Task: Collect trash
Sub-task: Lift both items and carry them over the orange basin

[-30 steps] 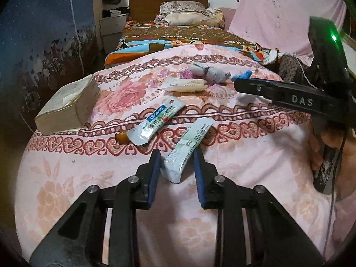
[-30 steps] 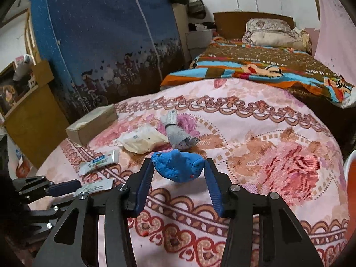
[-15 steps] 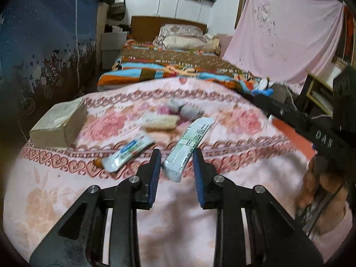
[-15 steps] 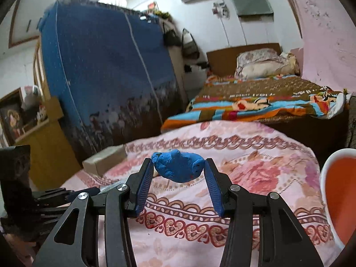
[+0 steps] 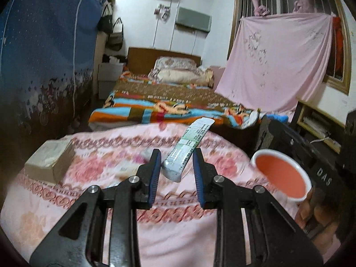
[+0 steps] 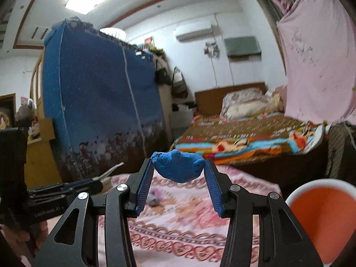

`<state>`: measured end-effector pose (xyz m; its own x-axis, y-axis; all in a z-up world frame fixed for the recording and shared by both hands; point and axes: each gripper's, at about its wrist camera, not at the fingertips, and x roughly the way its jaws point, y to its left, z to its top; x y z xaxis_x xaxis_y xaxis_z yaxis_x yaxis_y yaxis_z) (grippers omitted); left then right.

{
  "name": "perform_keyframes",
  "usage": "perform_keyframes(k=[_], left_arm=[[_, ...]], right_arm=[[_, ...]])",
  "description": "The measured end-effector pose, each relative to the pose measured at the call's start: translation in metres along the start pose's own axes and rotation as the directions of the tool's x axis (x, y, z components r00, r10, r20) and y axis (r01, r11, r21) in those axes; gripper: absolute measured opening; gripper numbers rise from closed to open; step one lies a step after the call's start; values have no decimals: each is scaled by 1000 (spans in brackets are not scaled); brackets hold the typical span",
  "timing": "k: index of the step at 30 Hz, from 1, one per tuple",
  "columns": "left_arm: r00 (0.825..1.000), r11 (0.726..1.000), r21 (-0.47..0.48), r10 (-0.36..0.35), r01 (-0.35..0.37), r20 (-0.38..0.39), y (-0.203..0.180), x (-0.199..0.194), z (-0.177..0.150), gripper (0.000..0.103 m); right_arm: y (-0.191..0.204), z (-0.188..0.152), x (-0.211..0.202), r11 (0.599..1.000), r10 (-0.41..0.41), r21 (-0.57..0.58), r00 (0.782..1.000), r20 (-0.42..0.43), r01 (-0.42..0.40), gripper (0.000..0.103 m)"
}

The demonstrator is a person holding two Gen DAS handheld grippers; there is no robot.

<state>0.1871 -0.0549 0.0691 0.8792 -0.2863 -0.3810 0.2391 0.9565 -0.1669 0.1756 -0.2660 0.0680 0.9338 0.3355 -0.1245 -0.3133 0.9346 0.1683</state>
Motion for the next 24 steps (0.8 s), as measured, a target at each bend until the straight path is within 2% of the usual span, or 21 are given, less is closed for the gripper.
perform_keyframes(k=[5, 11, 16, 24], left_arm=[[997, 999, 6, -49, 49, 60, -19, 0, 13, 13], [990, 992, 64, -113, 108, 80, -51, 10, 21, 13], [980, 979, 109, -182, 173, 81, -84, 20, 27, 13], [947, 939, 199, -304, 280, 100, -134, 30, 31, 13]], right_arm=[[-12, 9, -22, 998, -56, -2, 993, 107, 57, 45], [-32, 14, -43, 991, -134, 8, 975, 179, 135, 45], [-56, 16, -61, 975, -223, 39, 950, 219, 220, 45], [-95, 16, -86, 932, -364, 107, 897, 253, 348, 45]])
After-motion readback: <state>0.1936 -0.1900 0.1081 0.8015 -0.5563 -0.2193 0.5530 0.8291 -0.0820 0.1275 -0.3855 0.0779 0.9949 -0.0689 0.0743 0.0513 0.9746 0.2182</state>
